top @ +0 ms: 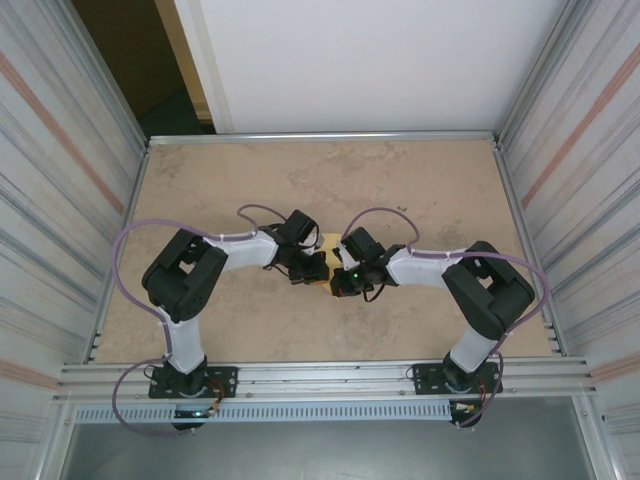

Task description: Fold a paper plane with a square sheet of paper (pick it up from the middle)

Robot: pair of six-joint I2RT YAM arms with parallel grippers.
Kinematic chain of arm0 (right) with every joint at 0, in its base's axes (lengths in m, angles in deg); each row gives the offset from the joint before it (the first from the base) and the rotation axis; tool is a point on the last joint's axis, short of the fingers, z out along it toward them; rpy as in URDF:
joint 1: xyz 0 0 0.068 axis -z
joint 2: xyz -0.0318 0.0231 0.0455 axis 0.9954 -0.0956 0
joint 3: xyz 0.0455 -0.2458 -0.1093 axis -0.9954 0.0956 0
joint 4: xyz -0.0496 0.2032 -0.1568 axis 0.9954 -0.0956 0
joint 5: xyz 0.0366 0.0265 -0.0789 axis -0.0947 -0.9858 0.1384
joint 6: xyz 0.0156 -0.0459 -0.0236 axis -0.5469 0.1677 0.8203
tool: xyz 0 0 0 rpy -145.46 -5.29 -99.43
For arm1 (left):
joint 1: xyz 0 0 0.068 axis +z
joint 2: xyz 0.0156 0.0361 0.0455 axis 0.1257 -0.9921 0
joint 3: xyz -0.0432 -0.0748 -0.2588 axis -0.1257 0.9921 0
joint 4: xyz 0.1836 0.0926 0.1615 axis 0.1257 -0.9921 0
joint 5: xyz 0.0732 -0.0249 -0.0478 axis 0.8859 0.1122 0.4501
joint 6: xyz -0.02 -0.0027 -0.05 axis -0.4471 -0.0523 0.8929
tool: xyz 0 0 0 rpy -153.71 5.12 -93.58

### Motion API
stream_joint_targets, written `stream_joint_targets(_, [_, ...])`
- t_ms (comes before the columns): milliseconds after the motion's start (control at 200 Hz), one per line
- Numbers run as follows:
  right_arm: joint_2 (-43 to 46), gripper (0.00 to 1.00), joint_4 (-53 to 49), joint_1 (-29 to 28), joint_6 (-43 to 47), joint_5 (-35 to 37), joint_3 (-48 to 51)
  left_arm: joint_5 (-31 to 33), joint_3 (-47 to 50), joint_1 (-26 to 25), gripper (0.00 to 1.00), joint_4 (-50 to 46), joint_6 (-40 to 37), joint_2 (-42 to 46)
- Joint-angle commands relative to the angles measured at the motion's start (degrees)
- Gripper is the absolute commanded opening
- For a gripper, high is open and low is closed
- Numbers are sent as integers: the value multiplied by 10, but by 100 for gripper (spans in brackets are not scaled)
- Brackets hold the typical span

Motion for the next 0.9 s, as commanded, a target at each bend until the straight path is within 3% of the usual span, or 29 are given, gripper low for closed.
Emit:
stream_joint_targets(0, [-34,0,-56,2,-13,37,12,26,19,15,7,-7,-20,-9])
stream_joint_targets(331, [-58,0,-100,3,-16,58,20,0,35,99,7,12,-59,-19])
stream_joint_targets(651, [-70,0,-117,3,-25,60,10,20,34,182,8,-1,-111,-24])
stream_joint_targets(897, [-38,0,-94,2,-23,38,-5,19,-2,202,8,-33,-122,12])
